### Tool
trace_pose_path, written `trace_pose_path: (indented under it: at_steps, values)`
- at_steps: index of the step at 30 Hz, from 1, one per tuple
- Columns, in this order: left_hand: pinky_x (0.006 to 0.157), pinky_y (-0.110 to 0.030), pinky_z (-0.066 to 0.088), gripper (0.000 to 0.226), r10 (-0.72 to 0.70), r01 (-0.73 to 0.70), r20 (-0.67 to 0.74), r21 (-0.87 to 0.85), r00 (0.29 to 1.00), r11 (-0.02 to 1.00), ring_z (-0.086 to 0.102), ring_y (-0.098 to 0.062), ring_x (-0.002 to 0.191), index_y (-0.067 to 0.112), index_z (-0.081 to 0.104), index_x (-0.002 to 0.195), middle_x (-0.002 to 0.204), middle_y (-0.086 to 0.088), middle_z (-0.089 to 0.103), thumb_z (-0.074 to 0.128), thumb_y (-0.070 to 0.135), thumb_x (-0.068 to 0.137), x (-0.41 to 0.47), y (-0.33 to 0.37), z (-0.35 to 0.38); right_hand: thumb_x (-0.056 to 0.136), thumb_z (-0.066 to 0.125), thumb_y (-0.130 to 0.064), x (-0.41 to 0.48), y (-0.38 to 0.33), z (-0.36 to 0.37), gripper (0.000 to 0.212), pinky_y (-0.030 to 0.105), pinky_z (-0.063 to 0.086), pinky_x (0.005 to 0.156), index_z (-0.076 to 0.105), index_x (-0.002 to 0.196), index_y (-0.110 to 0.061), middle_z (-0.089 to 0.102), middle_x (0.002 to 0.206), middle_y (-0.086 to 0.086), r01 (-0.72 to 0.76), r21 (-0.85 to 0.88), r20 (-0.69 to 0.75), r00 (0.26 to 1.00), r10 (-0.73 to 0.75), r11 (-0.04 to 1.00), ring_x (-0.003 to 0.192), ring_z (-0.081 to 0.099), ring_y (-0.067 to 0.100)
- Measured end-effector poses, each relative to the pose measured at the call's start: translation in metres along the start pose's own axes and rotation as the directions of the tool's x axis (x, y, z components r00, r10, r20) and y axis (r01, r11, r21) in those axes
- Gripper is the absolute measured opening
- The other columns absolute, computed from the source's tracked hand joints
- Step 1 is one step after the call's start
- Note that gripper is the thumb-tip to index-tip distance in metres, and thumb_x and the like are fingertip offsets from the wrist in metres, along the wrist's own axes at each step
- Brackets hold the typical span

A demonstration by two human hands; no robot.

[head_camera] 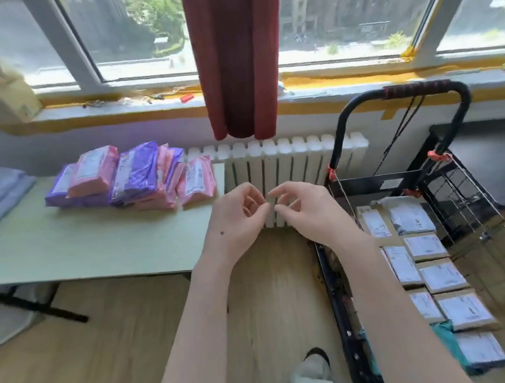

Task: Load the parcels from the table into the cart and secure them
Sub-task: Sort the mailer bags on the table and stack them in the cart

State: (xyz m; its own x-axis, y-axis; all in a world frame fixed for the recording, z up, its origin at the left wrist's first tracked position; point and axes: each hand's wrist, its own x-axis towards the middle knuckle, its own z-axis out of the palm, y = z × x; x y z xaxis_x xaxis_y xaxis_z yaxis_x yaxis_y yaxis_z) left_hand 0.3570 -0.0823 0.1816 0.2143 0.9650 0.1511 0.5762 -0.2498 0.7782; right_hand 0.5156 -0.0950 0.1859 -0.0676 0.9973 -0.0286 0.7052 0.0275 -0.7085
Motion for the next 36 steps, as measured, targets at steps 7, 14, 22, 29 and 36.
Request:
trace_pose_path:
  at_steps: [7, 14, 22, 29, 36]
  values:
    - [0.059, -0.012, 0.04, 0.007, -0.184, 0.2, -0.263, 0.037, 0.947, 0.979, 0.053, -0.002, 0.063, 0.019, 0.061, 0.08, 0.068, 0.01, 0.058, 0.066, 0.022, 0.084, -0.084, -0.052, -0.097, 0.095, 0.057, -0.027, -0.011, -0.088, 0.084, 0.023, 0.02, 0.047, 0.074, 0.061, 0.117, -0.033, 0.062, 0.101, -0.011, 0.107, 0.018, 0.151, 0.983, -0.109, 0.994, 0.089, 0.06, 0.003]
    - [0.06, -0.015, 0.041, 0.008, -0.292, 0.336, -0.469, 0.012, 0.834, 0.942, 0.052, -0.002, 0.064, 0.018, 0.061, 0.078, 0.073, 0.008, 0.06, 0.066, 0.019, 0.085, -0.136, -0.089, -0.17, 0.094, 0.056, -0.026, -0.006, -0.153, 0.148, 0.024, 0.015, 0.043, 0.068, 0.062, 0.116, -0.034, 0.062, 0.1, -0.013, 0.249, 0.035, 0.304, 0.92, -0.248, 0.968, 0.083, 0.058, -0.003]
    - [0.062, -0.029, 0.042, 0.01, -0.392, 0.463, -0.595, -0.038, 0.702, 0.886, 0.049, -0.015, 0.067, 0.018, 0.061, 0.078, 0.07, -0.005, 0.055, 0.064, 0.02, 0.087, -0.138, -0.13, -0.222, 0.093, 0.057, -0.023, 0.044, -0.207, 0.206, 0.022, 0.022, 0.046, 0.074, 0.065, 0.111, -0.03, 0.064, 0.095, -0.012, 0.403, 0.051, 0.386, 0.836, -0.391, 0.914, 0.081, 0.06, 0.002]
    - [0.057, -0.02, 0.037, 0.007, -0.413, 0.517, -0.647, -0.035, 0.641, 0.855, 0.045, -0.01, 0.061, 0.016, 0.062, 0.081, 0.066, 0.004, 0.052, 0.063, 0.019, 0.087, -0.086, -0.167, -0.262, 0.093, 0.056, -0.021, 0.116, -0.24, 0.241, 0.023, 0.029, 0.051, 0.081, 0.067, 0.111, -0.028, 0.065, 0.094, -0.009, 0.477, 0.067, 0.451, 0.769, -0.453, 0.876, 0.086, 0.061, 0.008]
    - [0.057, -0.022, 0.037, 0.008, -0.436, 0.579, -0.696, -0.036, 0.571, 0.814, 0.045, -0.008, 0.061, 0.016, 0.062, 0.08, 0.066, 0.005, 0.052, 0.063, 0.019, 0.087, -0.048, -0.208, -0.296, 0.093, 0.055, -0.021, 0.178, -0.279, 0.276, 0.023, 0.025, 0.049, 0.078, 0.066, 0.112, -0.029, 0.063, 0.092, -0.011, 0.525, 0.098, 0.532, 0.69, -0.49, 0.845, 0.086, 0.061, 0.006]
